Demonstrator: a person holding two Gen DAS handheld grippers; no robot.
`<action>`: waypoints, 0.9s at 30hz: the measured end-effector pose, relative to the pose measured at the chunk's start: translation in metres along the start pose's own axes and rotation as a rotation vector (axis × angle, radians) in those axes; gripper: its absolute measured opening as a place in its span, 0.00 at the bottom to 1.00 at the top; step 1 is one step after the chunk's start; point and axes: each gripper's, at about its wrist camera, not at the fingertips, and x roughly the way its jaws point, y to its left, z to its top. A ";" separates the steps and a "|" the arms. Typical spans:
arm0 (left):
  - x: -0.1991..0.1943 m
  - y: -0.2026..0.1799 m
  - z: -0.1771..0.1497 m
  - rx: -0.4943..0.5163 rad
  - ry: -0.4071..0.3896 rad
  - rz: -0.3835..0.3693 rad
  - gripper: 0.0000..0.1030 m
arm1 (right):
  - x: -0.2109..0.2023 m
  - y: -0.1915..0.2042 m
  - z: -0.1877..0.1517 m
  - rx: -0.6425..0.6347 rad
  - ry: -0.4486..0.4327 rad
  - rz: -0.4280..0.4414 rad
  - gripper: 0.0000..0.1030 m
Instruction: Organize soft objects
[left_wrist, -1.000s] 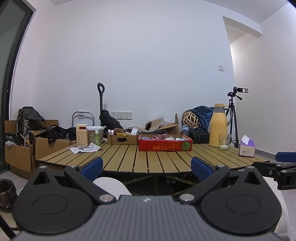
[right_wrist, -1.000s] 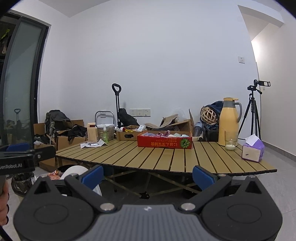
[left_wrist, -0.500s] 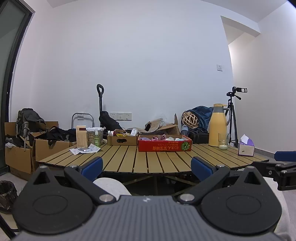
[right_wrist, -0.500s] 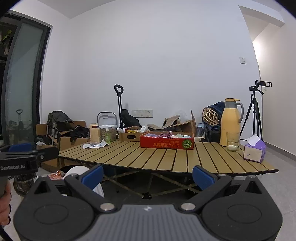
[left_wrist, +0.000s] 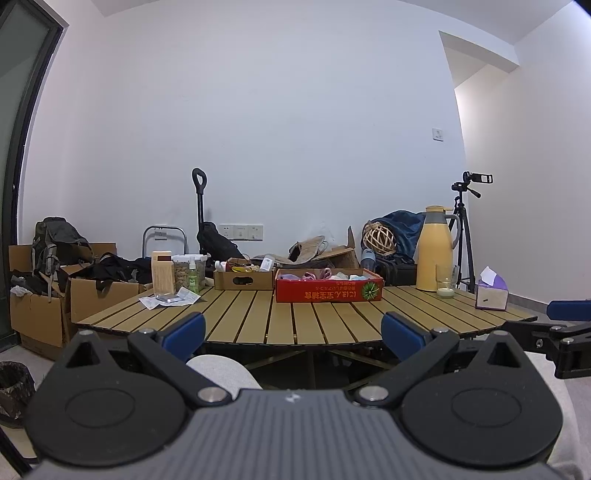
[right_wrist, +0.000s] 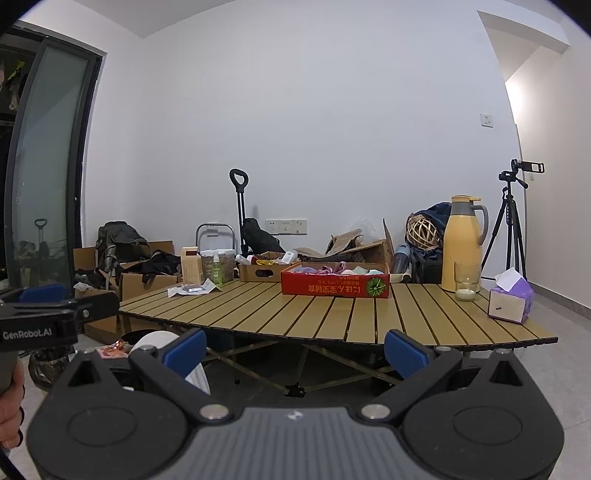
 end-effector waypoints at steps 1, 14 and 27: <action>0.000 0.000 0.000 0.000 0.002 -0.001 1.00 | 0.000 0.000 0.000 0.001 0.000 0.002 1.00; -0.002 0.001 0.001 0.005 0.008 -0.006 1.00 | -0.003 0.000 0.000 -0.001 -0.009 0.008 1.00; -0.001 0.003 0.002 0.008 0.005 -0.016 1.00 | -0.003 -0.002 0.000 0.004 -0.011 0.007 1.00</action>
